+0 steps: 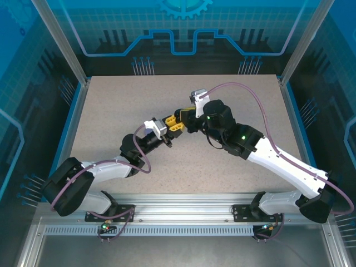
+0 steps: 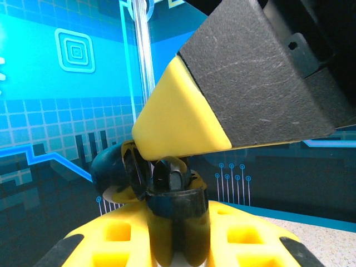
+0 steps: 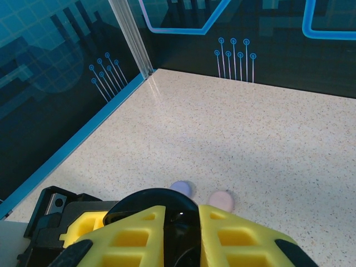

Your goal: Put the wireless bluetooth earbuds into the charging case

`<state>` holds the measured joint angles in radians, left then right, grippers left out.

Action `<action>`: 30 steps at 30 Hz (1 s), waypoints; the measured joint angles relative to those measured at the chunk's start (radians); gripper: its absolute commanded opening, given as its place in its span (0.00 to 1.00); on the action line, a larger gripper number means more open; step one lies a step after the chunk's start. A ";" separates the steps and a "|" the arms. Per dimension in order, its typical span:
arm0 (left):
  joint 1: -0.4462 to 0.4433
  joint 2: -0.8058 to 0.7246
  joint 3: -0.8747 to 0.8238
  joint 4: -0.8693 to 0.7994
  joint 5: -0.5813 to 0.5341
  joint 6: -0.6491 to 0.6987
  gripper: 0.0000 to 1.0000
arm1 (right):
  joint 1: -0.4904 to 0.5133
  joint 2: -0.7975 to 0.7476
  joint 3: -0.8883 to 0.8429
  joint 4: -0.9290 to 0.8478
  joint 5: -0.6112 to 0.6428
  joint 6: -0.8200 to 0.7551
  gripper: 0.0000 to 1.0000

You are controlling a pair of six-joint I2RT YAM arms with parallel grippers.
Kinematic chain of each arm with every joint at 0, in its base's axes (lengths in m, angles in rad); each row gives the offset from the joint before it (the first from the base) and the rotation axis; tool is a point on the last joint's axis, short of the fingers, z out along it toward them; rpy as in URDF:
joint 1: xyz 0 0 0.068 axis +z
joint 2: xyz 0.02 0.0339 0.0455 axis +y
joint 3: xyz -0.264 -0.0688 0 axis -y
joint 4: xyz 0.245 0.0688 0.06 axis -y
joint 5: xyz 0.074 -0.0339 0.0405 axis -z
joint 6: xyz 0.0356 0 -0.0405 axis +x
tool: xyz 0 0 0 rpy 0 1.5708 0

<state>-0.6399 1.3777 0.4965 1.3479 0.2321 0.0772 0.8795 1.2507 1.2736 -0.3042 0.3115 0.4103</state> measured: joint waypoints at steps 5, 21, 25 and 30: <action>0.000 0.002 0.000 -0.006 -0.002 0.000 0.00 | 0.002 0.008 0.000 0.000 0.004 -0.003 0.20; -0.007 0.004 0.000 -0.003 -0.008 0.000 0.00 | -0.018 -0.013 0.076 -0.038 0.027 0.027 0.62; -0.010 0.004 0.000 -0.003 -0.007 0.000 0.00 | -0.061 -0.031 0.115 -0.051 0.017 0.037 0.62; -0.011 0.004 0.000 -0.003 -0.004 0.001 0.00 | -0.125 -0.019 0.156 -0.093 -0.040 0.050 0.62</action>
<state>-0.6510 1.3815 0.4969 1.3453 0.2283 0.0780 0.7544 1.2312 1.4292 -0.3973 0.2710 0.4603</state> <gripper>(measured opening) 0.223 0.623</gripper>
